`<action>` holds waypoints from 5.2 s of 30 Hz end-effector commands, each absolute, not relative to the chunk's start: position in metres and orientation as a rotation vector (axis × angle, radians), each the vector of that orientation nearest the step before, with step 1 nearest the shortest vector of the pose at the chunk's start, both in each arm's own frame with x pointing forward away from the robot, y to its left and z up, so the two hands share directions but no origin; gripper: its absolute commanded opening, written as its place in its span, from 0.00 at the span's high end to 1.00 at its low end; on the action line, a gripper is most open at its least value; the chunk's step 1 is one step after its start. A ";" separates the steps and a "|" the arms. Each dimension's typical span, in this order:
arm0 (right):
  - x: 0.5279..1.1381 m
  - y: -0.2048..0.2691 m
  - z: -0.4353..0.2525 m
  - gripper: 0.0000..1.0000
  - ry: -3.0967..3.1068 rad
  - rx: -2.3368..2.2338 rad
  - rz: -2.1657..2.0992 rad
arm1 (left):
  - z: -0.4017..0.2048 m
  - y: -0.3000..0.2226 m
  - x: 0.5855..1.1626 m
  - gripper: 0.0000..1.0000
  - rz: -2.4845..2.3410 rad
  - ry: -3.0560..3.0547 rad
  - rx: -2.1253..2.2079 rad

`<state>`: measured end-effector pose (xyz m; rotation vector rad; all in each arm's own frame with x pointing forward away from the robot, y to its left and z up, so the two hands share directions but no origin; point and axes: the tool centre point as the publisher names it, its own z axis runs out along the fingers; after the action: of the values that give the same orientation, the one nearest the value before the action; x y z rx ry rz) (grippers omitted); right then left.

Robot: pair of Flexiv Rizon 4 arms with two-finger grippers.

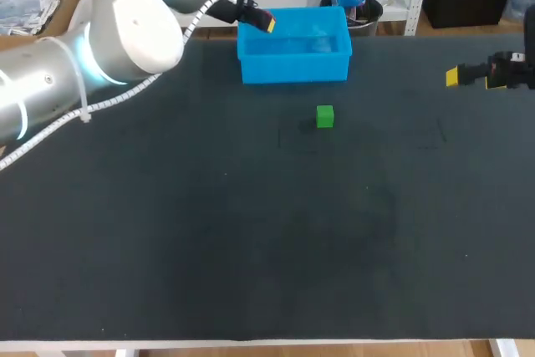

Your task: Use the left arm to pick the red cube and place it into the blue plastic box first, then use the right arm to grasp the green cube and put it into the same blue plastic box after the first action is fully finished.

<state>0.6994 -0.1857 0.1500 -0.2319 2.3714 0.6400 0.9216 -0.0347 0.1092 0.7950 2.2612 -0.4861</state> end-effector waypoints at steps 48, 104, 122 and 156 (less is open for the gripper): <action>0.700 -0.185 0.150 0.00 2.372 -0.232 0.637 | 0.057 -0.056 0.974 0.00 -0.390 2.440 0.808; 0.700 -0.185 0.150 0.00 2.372 -0.232 0.637 | 0.131 0.118 0.744 0.00 -0.561 2.100 0.906; 0.700 -0.185 0.150 0.00 2.372 -0.232 0.637 | 0.135 0.130 0.736 0.00 -0.601 2.141 0.966; 0.734 -0.062 0.112 0.00 2.664 -0.311 0.339 | 0.135 0.130 0.736 0.00 -0.601 2.141 0.966</action>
<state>0.7287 -0.0699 0.1198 -0.3452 2.6547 0.4620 0.7371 0.1279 0.1364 0.9655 2.1520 -0.5946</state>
